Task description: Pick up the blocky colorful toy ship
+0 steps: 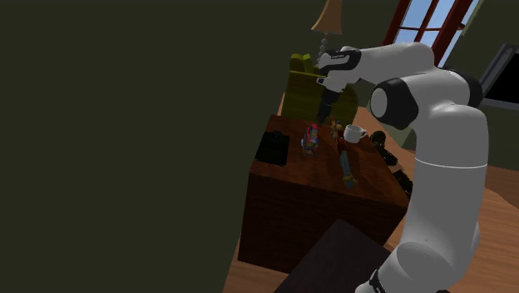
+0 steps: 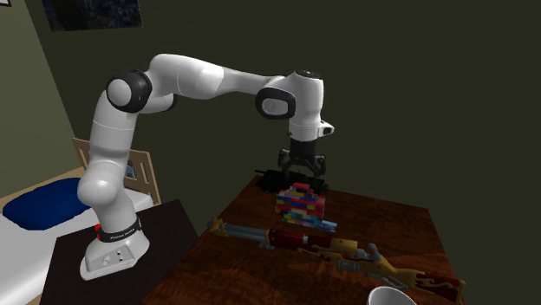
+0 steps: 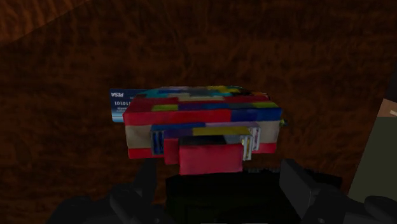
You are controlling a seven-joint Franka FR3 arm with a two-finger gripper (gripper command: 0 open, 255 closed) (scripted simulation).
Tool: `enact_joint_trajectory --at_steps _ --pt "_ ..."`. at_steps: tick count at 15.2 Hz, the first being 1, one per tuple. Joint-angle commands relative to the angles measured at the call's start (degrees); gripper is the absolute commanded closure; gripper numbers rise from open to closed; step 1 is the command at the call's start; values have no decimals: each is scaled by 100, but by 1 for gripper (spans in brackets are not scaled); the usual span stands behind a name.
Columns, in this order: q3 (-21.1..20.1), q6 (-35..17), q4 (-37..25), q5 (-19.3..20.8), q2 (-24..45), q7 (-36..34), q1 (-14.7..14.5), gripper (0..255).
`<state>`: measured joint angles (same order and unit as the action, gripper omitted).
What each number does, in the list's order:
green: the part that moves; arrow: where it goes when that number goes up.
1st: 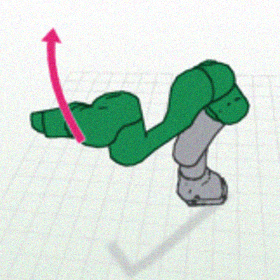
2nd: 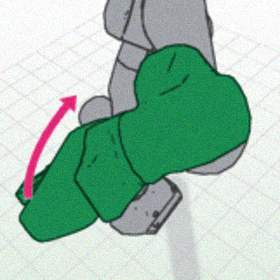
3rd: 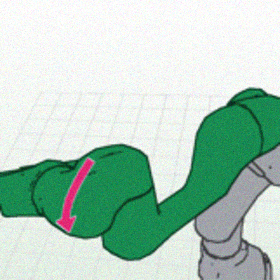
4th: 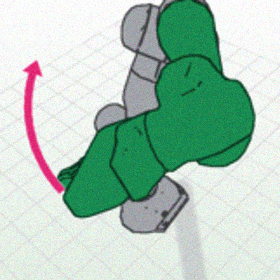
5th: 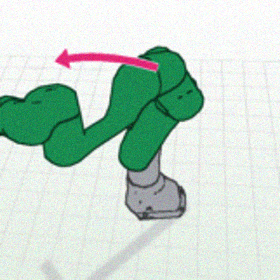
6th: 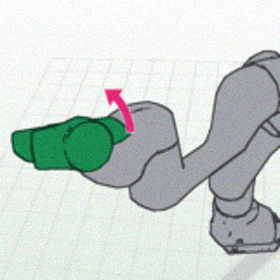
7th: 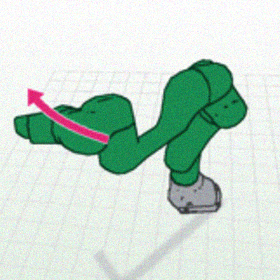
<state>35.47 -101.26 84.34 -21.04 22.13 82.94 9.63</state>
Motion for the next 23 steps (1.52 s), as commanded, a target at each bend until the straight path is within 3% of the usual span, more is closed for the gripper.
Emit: enact_joint_trajectory --at_steps 1,5,6,15,23 --pt "-11 -130 98 -33 44 50 9 0" --pt "-23 -312 268 -58 66 91 -8 0" --pt "-25 -311 264 -59 67 87 -9 255" --pt "-24 -312 268 -59 66 91 -7 255" --pt "9 269 -302 -1 29 -29 64 255"
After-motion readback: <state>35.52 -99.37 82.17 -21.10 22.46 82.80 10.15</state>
